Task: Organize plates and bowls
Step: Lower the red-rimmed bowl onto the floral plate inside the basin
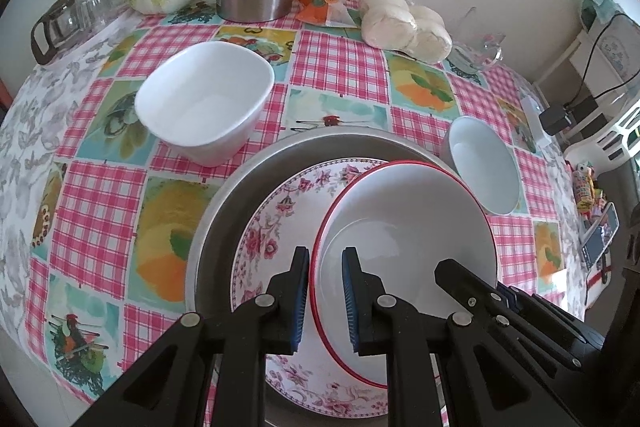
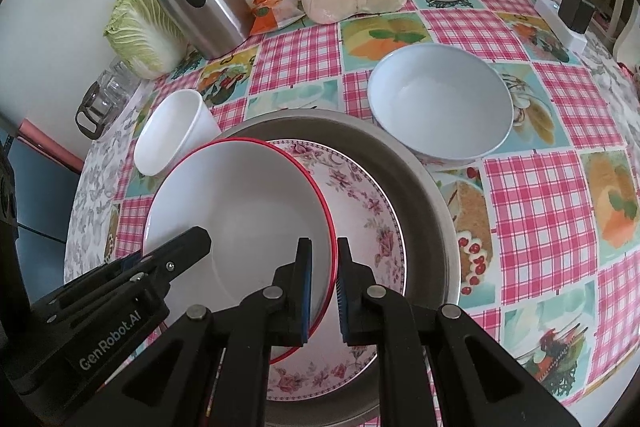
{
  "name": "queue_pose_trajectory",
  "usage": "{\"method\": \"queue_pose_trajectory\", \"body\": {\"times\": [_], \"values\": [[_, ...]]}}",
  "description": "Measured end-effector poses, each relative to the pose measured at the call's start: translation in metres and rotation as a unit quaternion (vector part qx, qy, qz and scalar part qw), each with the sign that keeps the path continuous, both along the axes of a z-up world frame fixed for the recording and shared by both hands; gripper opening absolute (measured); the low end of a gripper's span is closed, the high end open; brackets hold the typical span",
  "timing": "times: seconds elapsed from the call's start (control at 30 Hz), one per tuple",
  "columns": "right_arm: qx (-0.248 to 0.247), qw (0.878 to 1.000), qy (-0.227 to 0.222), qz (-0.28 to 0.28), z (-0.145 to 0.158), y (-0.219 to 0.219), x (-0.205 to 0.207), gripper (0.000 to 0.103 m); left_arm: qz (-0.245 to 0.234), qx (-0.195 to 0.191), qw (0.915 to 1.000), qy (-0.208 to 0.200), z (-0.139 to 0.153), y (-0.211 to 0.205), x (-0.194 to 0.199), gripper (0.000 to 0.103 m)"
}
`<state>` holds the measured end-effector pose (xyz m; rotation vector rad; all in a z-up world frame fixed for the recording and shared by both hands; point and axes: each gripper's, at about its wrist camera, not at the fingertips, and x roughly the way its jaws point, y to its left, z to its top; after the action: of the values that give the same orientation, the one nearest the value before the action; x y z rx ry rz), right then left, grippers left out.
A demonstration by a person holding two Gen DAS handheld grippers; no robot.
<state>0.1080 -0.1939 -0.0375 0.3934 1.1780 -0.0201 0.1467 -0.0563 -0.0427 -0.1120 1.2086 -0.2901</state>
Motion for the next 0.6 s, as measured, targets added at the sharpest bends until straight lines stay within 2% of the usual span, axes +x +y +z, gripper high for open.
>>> {"method": "queue_pose_trajectory", "body": {"times": [0.6], "values": [[0.005,1.000,-0.008,-0.001,-0.004,0.003,0.003,0.016,0.024,-0.030,0.9991,0.017,-0.006,0.011,0.006,0.019]]}}
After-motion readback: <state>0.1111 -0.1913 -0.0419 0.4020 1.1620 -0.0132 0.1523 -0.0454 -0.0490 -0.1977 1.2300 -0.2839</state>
